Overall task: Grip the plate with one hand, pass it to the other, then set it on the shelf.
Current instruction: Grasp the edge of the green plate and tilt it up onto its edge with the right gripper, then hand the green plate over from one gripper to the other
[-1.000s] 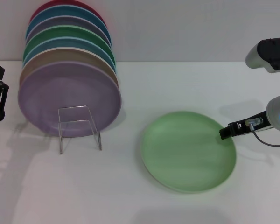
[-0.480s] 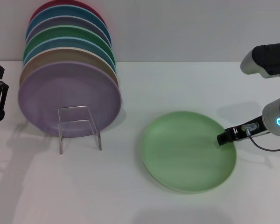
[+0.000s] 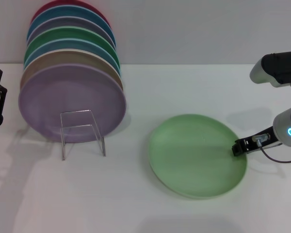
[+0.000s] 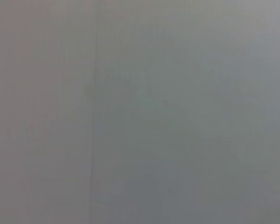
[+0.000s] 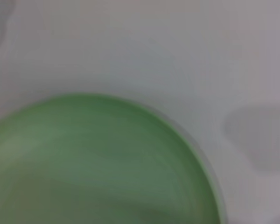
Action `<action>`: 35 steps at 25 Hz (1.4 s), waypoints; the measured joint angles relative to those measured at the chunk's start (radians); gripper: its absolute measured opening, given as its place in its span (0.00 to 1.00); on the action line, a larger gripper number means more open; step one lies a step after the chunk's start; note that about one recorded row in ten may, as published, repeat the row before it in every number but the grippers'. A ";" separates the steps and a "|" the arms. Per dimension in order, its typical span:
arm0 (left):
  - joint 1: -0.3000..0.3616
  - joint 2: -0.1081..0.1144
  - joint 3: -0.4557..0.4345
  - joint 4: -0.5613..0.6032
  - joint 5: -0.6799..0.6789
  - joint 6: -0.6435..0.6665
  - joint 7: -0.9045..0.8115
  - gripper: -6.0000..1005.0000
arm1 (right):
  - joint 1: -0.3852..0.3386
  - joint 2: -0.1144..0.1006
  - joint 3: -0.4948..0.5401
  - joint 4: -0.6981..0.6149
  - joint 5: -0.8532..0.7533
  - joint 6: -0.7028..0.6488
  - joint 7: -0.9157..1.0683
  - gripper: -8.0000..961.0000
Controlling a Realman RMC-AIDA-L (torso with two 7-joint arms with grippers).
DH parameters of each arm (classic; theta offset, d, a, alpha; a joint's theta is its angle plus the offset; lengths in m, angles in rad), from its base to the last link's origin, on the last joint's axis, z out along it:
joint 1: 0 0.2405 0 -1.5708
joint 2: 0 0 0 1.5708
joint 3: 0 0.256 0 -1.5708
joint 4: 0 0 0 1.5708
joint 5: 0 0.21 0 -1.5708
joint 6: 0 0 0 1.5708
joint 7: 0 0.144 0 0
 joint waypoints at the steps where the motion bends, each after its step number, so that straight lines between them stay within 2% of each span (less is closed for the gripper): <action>1: 0.001 0.000 0.000 0.000 0.000 0.000 0.000 0.57 | -0.001 0.000 0.000 0.000 0.000 0.000 0.000 0.29; 11: 0.004 0.002 0.000 -0.001 0.002 0.011 0.000 0.57 | -0.011 0.002 -0.008 0.033 0.000 -0.002 -0.034 0.21; 18: 0.006 0.002 -0.001 -0.002 0.002 0.015 0.000 0.57 | -0.018 0.003 -0.009 0.054 0.000 -0.007 -0.042 0.07; 24: 0.006 0.002 -0.003 -0.002 0.004 0.023 0.000 0.57 | -0.080 0.004 -0.013 0.184 0.000 -0.038 -0.043 0.05; 29: 0.005 0.002 -0.004 -0.002 0.006 0.028 0.000 0.57 | -0.145 0.005 -0.051 0.280 -0.004 -0.120 -0.049 0.04; 35: 0.005 0.002 -0.005 0.000 0.007 0.030 0.000 0.57 | -0.224 0.006 -0.147 0.340 -0.030 -0.333 -0.063 0.03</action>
